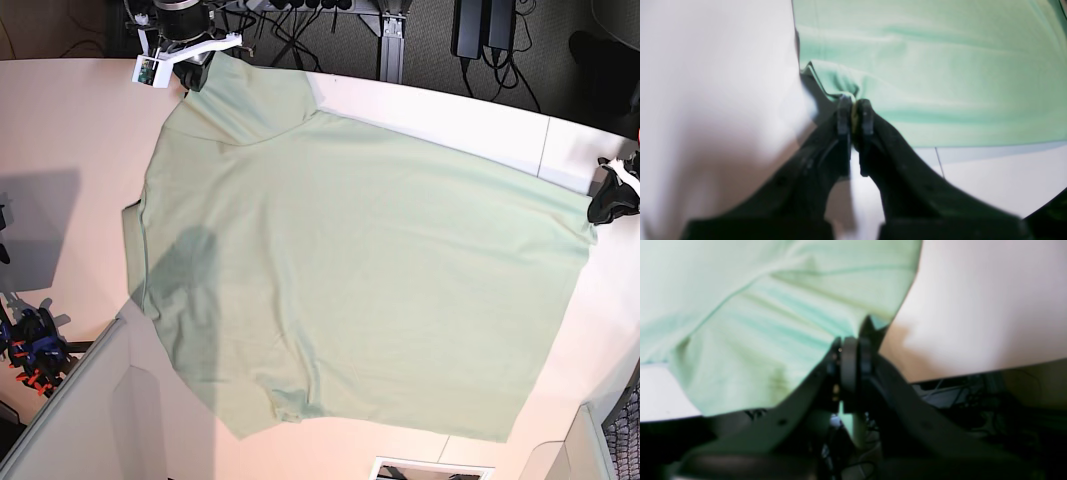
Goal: Fold the T-shirt properly
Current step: 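Drag the grasped shirt edge with both grippers, folding it over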
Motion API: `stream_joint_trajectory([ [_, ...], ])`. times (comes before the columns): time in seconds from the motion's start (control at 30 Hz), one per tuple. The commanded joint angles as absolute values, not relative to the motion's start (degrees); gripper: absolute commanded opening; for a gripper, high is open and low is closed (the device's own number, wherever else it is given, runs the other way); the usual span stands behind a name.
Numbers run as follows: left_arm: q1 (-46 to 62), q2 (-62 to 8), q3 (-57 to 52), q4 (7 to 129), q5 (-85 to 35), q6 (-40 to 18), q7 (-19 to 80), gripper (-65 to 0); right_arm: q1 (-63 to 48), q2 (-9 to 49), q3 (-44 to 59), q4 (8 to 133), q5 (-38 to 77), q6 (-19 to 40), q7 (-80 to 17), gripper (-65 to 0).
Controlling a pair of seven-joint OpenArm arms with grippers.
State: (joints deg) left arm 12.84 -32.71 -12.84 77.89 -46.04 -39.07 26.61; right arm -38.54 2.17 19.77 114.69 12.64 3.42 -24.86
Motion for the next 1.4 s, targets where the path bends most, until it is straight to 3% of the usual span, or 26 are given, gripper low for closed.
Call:
stream_joint_trajectory([
  [0.0,12.4,-34.15,-14.26,78.72,-48.14,-40.0,25.98,-65.0,-38.85,2.42,20.73,116.49,13.32,3.4,-24.05,-65.0],
  [0.33,8.56,-33.26,-17.58,78.78,-51.57,-40.0,26.83,-65.0,-28.95,3.4,24.62,117.25,13.04,3.62,-23.99,-65.0],
  [0.67,-0.54,-31.92,-12.58,78.39,-40.16,-40.0,21.85,-65.0,-13.54,9.08,24.62,107.2,13.13,7.94,-23.75,-65.0],
  [0.87,-6.26,-31.86,-6.13,69.82,-34.83,-40.0,15.16,-65.0,-9.56,12.62,24.45,104.12,13.96,8.67,-23.03,-65.0],
  [1.03,-12.8,-30.72,-4.71,60.55,-34.87,-40.0,13.93,-65.0,-5.43,15.51,23.44,99.18,14.24,13.41,-22.0,-65.0],
  [1.37,-15.25,-30.48,-4.43,58.06,-34.35,-40.0,13.89,-65.0,5.54,17.85,20.08,88.55,14.35,17.45,-22.02,-65.0],
])
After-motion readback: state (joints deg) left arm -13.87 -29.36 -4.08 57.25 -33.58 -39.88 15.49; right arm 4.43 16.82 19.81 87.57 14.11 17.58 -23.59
